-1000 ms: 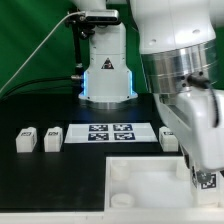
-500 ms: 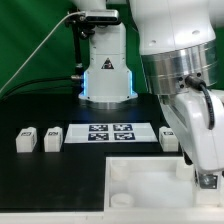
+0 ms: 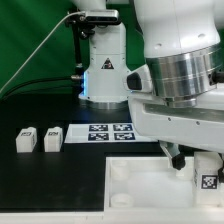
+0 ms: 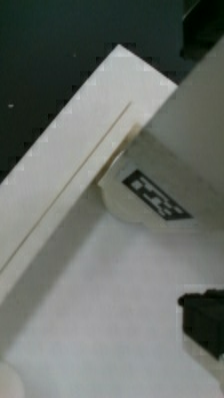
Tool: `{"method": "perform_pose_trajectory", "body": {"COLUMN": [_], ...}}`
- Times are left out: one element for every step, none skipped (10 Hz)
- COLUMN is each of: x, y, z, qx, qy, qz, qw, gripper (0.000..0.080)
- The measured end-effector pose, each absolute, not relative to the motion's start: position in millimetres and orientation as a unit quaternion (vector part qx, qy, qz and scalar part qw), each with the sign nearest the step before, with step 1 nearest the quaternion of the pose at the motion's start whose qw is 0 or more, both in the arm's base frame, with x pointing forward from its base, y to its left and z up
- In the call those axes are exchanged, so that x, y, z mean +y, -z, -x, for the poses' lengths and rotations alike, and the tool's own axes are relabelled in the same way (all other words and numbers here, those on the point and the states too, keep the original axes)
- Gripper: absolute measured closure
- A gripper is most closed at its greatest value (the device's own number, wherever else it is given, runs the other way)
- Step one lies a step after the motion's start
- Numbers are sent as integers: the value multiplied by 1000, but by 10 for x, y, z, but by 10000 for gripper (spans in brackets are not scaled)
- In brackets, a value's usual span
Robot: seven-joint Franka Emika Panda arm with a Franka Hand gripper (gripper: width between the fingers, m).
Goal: Assemble one leg
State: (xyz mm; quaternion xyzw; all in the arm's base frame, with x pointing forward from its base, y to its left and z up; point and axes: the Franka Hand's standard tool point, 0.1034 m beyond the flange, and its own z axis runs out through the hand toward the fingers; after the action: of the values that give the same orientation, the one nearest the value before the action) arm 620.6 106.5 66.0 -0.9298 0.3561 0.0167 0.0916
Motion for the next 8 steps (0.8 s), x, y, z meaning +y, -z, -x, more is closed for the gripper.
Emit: {"method": "perform_pose_trajectory", "body": {"x": [1088, 1107, 1111, 1105, 1106, 1102, 1114, 1121], "y": [-661, -665, -672, -668, -665, -663, -662, -660], "z": [-6200, -6209, -6218, -6217, -6215, -6215, -6213, -6211], "qx": [230, 140, 67, 65, 98, 97, 140, 200], "qy": [-2, 7, 12, 12, 9, 9, 6, 2], "qz": [971, 988, 996, 996, 993, 993, 988, 978], "qw": [69, 66, 63, 64, 64, 63, 67, 68], "gripper": [151, 151, 151, 151, 272, 272, 411, 510]}}
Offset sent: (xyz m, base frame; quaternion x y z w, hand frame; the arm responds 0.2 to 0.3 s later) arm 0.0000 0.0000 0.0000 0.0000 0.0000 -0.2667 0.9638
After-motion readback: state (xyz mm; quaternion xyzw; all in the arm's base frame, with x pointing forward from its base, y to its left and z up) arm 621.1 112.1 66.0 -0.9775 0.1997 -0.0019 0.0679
